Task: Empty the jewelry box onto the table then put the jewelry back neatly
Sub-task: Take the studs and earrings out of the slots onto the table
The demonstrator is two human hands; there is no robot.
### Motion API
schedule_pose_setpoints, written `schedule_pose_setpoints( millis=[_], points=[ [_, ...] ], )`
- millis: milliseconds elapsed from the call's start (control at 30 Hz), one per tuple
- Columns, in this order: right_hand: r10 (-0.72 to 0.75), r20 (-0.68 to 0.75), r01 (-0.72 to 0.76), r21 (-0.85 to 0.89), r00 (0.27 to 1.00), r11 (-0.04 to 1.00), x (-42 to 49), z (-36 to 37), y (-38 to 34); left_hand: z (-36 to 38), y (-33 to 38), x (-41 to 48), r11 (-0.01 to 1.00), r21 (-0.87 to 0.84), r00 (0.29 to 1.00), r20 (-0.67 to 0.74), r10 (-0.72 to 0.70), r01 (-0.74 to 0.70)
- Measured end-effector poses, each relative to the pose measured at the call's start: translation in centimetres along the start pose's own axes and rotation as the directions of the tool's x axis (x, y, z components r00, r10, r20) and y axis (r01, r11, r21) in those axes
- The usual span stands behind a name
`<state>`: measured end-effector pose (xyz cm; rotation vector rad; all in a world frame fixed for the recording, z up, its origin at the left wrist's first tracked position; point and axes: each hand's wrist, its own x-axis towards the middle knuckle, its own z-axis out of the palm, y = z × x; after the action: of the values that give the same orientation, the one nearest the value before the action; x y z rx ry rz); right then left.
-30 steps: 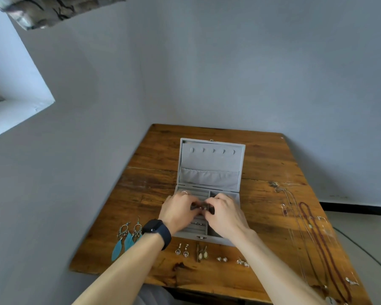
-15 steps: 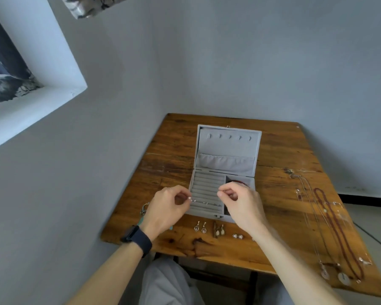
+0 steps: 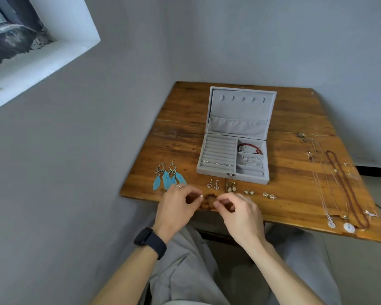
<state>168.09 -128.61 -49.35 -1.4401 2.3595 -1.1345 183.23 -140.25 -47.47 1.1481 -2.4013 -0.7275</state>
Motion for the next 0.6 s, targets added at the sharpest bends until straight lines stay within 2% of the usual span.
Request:
schedule_pose_setpoints(
  millis=[233,600],
  points=[
    [-0.027,0.002,0.027,-0.098,1.0,0.995,0.56,1.18,-0.59,0.84,-0.93,-0.25,0.997,-0.049,0.998,0.0,-0.057,0.057],
    [-0.045,0.059,0.047,-0.04,0.997,0.998,0.81,0.86,-0.04,0.83,-0.84,0.16,0.997,-0.055,0.998,0.013,-0.055,0.056]
  ],
)
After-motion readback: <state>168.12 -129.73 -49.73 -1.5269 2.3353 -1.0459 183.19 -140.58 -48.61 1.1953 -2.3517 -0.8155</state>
